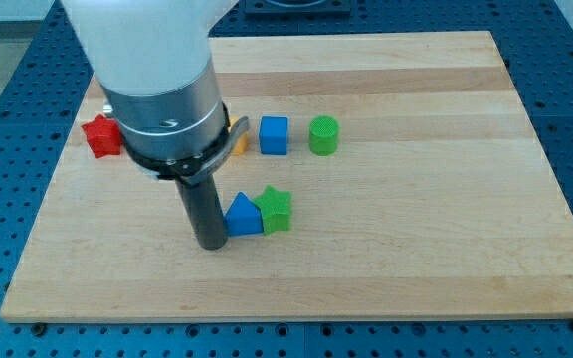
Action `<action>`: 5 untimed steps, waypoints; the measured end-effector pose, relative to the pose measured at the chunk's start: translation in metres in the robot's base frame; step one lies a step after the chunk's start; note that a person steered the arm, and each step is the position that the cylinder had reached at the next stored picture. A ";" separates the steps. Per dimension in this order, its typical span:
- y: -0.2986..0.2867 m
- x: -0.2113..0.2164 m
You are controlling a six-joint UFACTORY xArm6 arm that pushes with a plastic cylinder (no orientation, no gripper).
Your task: Move the triangle along with the green star diagonal to the green circle
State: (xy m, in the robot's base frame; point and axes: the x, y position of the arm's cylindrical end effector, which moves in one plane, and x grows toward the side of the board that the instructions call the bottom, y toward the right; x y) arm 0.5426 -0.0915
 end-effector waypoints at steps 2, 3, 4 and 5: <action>0.026 -0.009; 0.035 -0.016; 0.046 -0.024; 0.047 -0.028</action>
State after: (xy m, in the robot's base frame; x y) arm 0.5145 -0.0441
